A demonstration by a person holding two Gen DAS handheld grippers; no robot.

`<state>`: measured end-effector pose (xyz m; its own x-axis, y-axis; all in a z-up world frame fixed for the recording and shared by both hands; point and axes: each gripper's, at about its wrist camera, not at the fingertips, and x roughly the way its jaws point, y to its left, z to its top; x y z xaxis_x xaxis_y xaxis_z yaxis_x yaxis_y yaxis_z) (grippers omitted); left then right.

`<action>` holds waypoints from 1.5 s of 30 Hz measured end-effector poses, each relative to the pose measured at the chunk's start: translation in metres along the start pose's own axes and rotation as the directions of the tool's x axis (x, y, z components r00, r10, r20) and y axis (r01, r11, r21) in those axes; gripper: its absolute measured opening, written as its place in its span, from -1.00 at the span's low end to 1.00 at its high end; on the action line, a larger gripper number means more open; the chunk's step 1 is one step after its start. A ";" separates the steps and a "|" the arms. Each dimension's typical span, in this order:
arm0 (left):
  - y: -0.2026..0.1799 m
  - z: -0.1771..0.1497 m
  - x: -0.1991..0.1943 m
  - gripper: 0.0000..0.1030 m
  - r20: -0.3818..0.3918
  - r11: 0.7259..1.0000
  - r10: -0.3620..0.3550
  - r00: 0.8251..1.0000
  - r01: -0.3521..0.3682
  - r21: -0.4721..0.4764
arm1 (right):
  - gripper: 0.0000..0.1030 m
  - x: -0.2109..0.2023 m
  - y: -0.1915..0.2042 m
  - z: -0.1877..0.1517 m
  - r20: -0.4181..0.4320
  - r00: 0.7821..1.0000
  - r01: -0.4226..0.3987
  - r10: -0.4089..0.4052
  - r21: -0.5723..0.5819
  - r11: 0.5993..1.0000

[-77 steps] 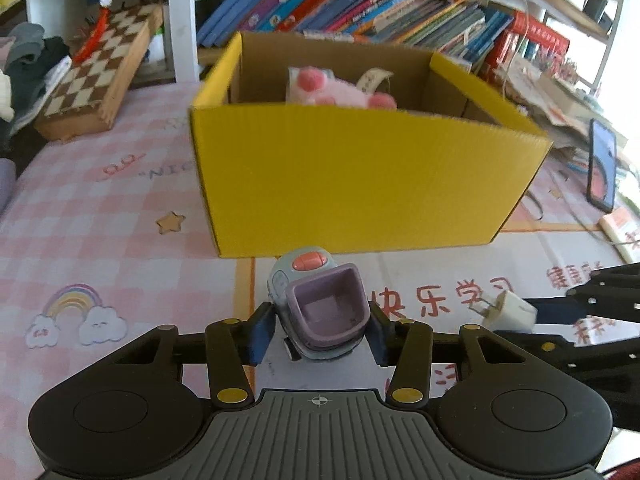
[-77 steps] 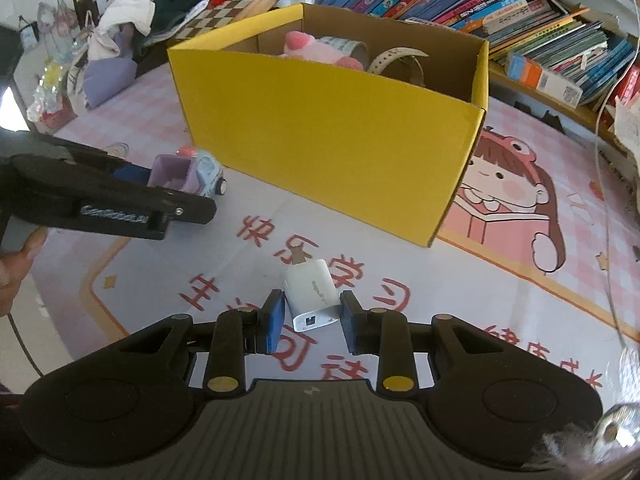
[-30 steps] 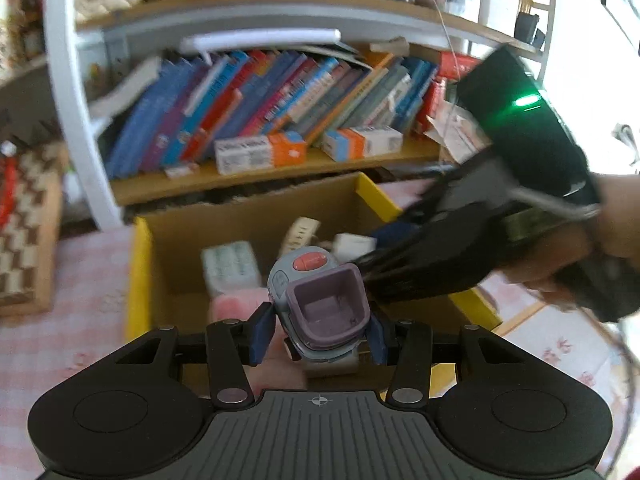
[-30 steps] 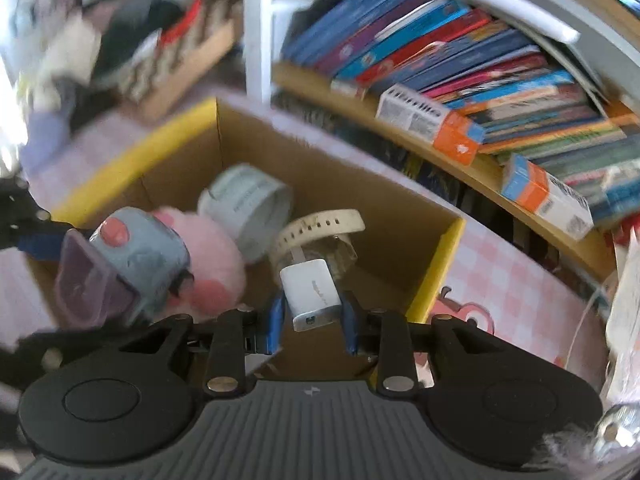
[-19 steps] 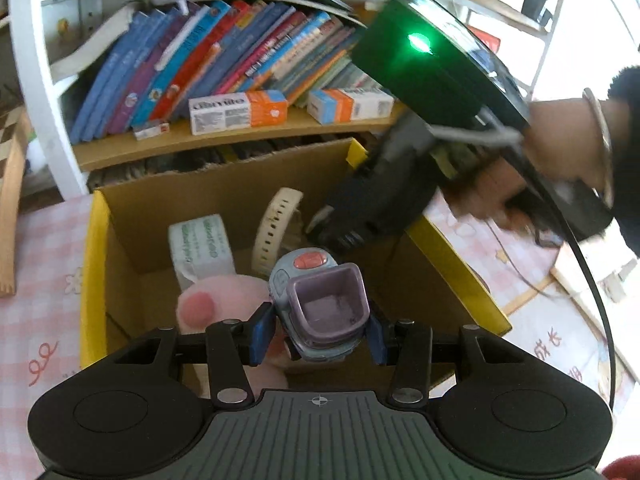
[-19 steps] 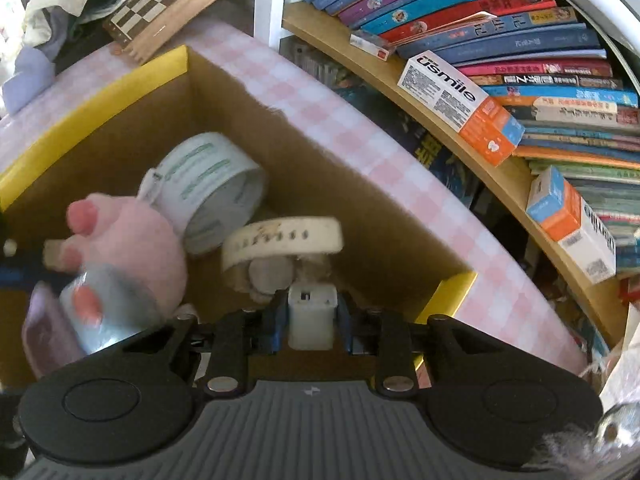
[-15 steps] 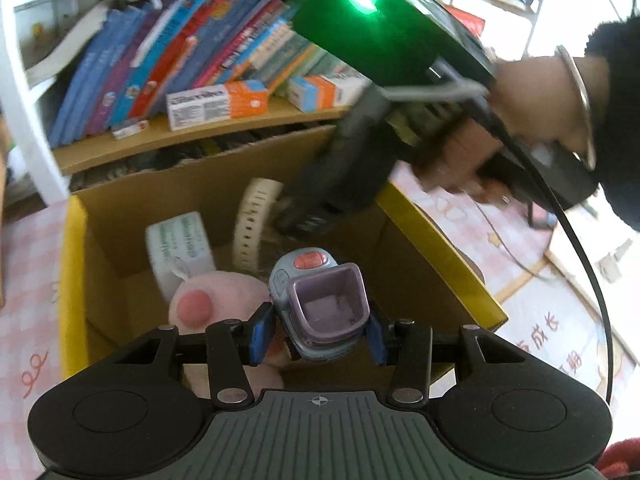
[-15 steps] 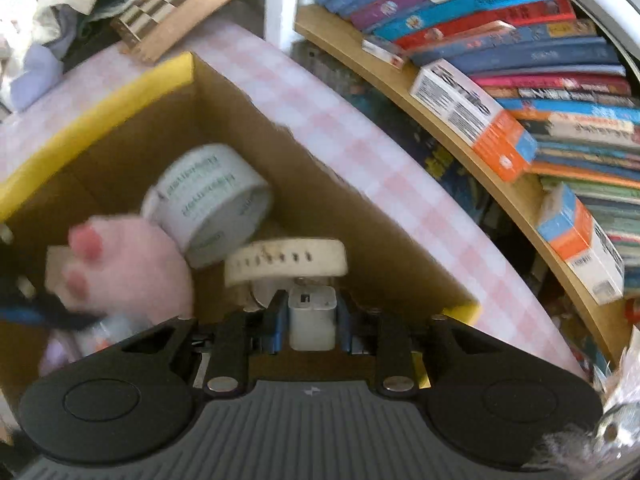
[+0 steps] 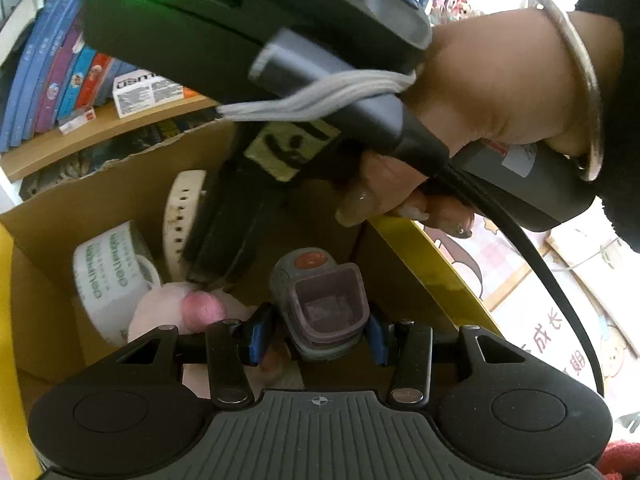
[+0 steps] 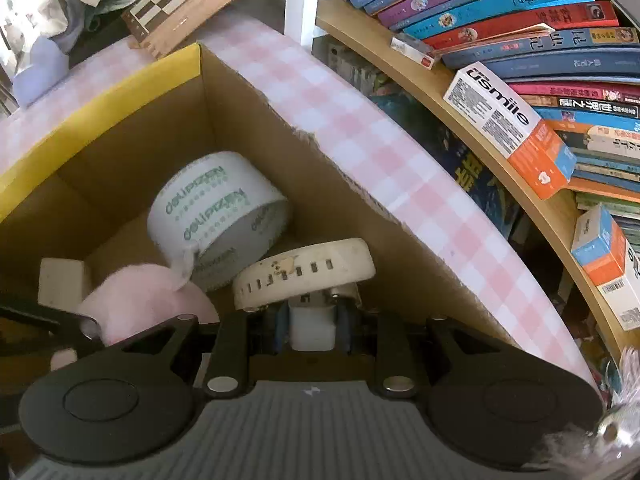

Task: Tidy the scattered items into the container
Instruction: 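Open the right tool to drop the charger while the left tool drops the toy car into the box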

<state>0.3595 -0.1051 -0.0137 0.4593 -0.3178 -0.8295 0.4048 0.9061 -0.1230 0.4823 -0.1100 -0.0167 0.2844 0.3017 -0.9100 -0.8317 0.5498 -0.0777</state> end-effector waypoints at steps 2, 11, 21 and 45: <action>-0.001 0.003 0.003 -0.10 -0.011 1.000 0.005 1.000 -0.006 -0.004 | -0.54 0.001 -0.001 0.000 0.006 1.000 -0.004 0.004 0.003 1.000; -0.005 0.005 0.006 0.02 -0.022 0.999 0.039 0.999 -0.040 -0.017 | -0.54 0.000 -0.013 -0.005 0.039 0.998 -0.049 0.046 0.071 0.996; -0.011 -0.009 -0.025 0.24 0.032 0.997 0.066 0.997 -0.065 -0.048 | -0.32 -0.022 -0.008 -0.010 0.075 0.996 -0.058 0.056 0.031 0.998; -0.014 -0.051 -0.141 0.37 0.308 0.984 0.171 0.936 -0.150 -0.092 | -0.09 -0.129 0.033 -0.061 0.279 0.960 -0.060 0.018 0.144 0.988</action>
<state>0.2489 -0.0592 0.0776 0.7427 -0.2284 -0.6295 0.2573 0.9652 -0.0467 0.3892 -0.1783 0.0737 0.3914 0.5171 -0.7612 -0.7701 0.6368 0.0366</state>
